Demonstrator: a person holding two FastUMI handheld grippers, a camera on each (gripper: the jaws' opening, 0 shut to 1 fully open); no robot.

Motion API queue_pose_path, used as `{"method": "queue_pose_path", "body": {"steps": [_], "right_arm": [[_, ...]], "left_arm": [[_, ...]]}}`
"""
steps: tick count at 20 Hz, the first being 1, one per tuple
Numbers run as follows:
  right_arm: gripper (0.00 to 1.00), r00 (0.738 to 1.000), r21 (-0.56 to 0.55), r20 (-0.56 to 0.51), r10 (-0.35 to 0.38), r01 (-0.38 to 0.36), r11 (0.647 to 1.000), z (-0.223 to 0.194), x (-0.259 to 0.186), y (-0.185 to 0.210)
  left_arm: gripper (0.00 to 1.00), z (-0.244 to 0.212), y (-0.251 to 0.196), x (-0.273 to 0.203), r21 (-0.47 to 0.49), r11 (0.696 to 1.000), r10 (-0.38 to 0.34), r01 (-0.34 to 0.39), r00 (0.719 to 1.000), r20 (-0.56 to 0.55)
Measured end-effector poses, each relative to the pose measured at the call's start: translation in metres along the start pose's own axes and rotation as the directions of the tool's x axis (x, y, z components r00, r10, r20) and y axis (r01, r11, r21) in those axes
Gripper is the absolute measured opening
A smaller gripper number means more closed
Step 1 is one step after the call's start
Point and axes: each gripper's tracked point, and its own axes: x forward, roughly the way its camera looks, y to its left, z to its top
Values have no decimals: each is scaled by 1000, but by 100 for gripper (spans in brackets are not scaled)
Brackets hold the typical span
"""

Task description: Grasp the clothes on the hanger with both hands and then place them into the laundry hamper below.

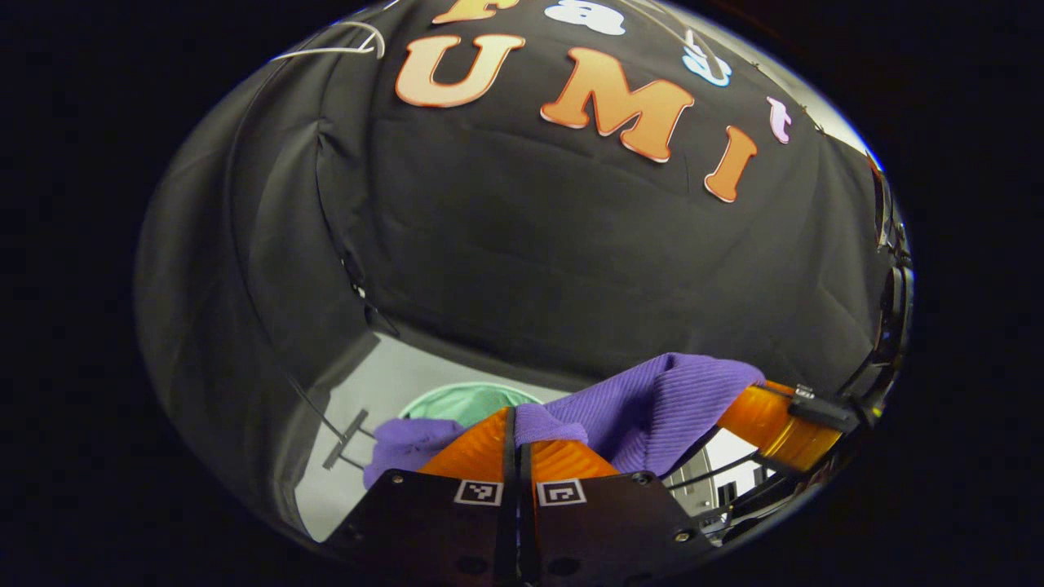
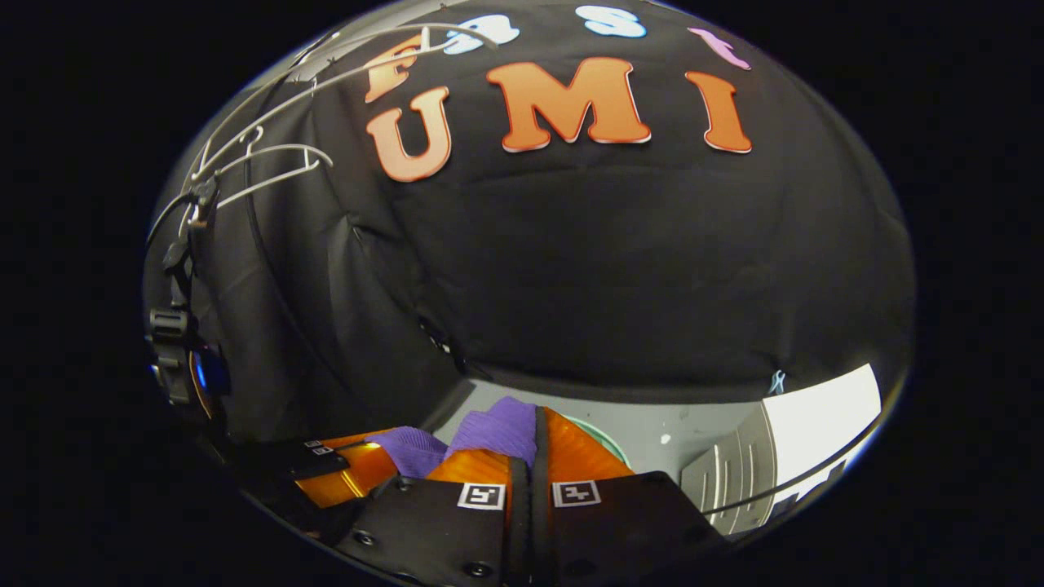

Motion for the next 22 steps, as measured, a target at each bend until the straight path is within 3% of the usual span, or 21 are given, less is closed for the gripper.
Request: {"method": "queue_pose_path", "body": {"steps": [5, 6, 7, 11, 14, 15, 16, 18, 19, 20, 21, 22], "right_arm": [[8, 988, 43, -152, -19, 26, 999, -34, 15, -14], [8, 985, 52, -169, -24, 33, 998, -39, 17, -19], [8, 984, 58, -177, -30, 40, 997, -39, 18, -22], [8, 982, 68, -186, -45, 58, 996, -41, 21, -31], [16, 978, 84, -204, -34, 52, 995, -46, 21, -30], [29, 977, 94, -211, -27, 48, 994, -49, 24, -30], [43, 975, 99, -219, -24, 47, 994, -51, 26, -30], [69, 974, 111, -224, -11, 37, 993, -52, 25, -28], [75, 973, 107, -230, -17, 42, 993, -55, 26, -29], [95, 971, 103, -238, -16, 41, 994, -57, 25, -28], [88, 970, 104, -245, -12, 38, 994, -59, 26, -26], [97, 968, 103, -250, -10, 37, 994, -61, 26, -26]], "left_arm": [[2, -21, -2, 17, -10, 1000, 15, -16, 994, -112], [6, -23, 3, 17, -1, 999, 41, -42, 991, -125], [2, -24, 7, 16, 3, 998, 61, -61, 989, -134], [3, -19, 6, 14, -44, 997, 62, -67, 991, -117], [4, -25, 9, 14, -66, 996, 58, -67, 989, -138], [7, -31, 12, 15, -74, 994, 62, -74, 986, -157], [12, -35, 15, 16, -90, 992, 68, -84, 983, -172], [36, -40, 23, 16, -128, 986, 85, -110, 978, -192], [42, -43, 24, 16, -149, 982, 82, -113, 976, -203], [62, -45, 28, 17, -162, 978, 94, -131, 972, -216], [81, -48, 32, 16, -169, 975, 103, -143, 968, -229], [100, -50, 35, 14, -178, 972, 111, -156, 965, -239]]}}
